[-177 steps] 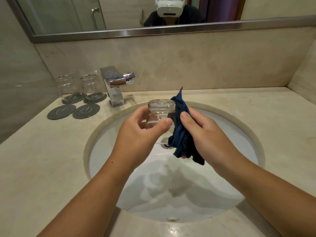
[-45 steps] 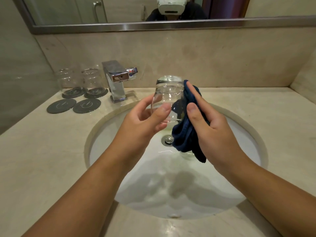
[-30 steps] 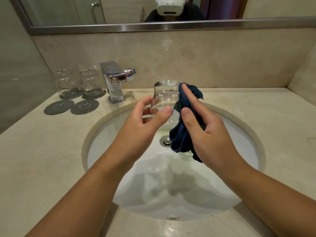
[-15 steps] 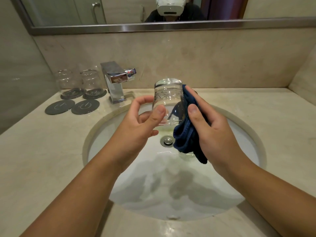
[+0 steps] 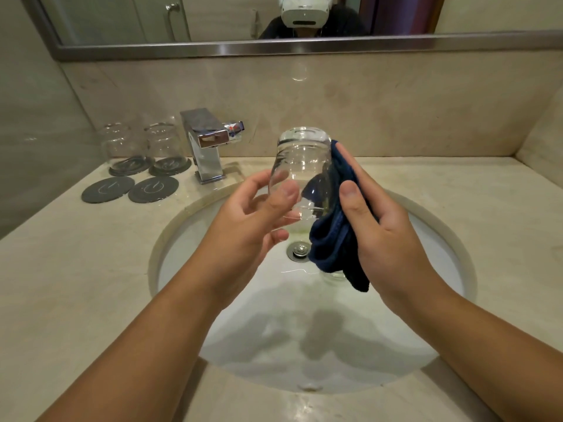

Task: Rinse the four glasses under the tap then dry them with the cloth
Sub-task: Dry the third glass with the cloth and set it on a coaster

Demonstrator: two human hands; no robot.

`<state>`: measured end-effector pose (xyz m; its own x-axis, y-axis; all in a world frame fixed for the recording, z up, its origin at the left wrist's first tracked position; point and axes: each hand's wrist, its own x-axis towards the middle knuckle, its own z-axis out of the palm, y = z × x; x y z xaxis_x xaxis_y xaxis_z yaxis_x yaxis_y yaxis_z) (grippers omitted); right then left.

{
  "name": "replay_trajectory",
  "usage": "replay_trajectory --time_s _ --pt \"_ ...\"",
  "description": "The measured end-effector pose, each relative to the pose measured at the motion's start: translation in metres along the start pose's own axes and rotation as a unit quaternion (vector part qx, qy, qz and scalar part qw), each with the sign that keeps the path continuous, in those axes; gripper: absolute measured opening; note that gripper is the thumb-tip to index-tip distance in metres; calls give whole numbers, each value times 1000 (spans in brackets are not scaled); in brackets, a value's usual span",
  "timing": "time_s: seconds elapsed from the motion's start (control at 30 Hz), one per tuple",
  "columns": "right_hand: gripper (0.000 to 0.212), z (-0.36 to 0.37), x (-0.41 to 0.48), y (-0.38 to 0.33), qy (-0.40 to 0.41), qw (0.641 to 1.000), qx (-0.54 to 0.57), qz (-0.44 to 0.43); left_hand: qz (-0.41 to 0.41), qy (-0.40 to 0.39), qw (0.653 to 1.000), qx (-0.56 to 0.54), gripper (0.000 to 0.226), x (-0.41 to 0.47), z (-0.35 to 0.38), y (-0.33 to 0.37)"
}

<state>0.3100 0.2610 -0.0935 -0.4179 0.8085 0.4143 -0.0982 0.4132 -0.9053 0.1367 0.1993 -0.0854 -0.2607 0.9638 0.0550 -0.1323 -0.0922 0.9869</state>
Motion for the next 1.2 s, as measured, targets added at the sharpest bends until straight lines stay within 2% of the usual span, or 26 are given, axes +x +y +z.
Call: replay_trajectory --time_s 0.1,0.23,0.37,0.43,0.57,0.67,0.77,0.87,0.97,1.2 --pt "42 -2 1 3 1 999 20 25 -18 -18 1000 2 57 1 -2 0" --pt "41 -3 1 4 16 999 8 29 -7 -18 997 72 72 3 -4 -2" --pt "41 -2 1 1 14 1000 -12 14 10 -3 994 109 48 3 -8 0" --pt "42 -2 -1 0 19 999 -27 -2 13 -2 995 103 45 4 -11 -1" --pt "45 0 -3 2 9 998 -64 -29 13 18 995 99 67 2 -6 -2" --pt "45 0 -3 3 -10 996 -81 -41 31 50 990 130 65 0 -3 0" --pt "44 -2 -2 2 -11 998 -47 -30 21 43 994 99 55 0 -4 1" --pt "41 -3 2 0 -11 1000 21 3 -3 2 999 36 51 -1 -6 3" --pt "39 -5 2 0 -16 995 89 43 -13 -23 999 25 56 -3 -5 6" --pt "40 -6 2 4 19 998 51 9 49 38 994 85 54 0 -6 2"
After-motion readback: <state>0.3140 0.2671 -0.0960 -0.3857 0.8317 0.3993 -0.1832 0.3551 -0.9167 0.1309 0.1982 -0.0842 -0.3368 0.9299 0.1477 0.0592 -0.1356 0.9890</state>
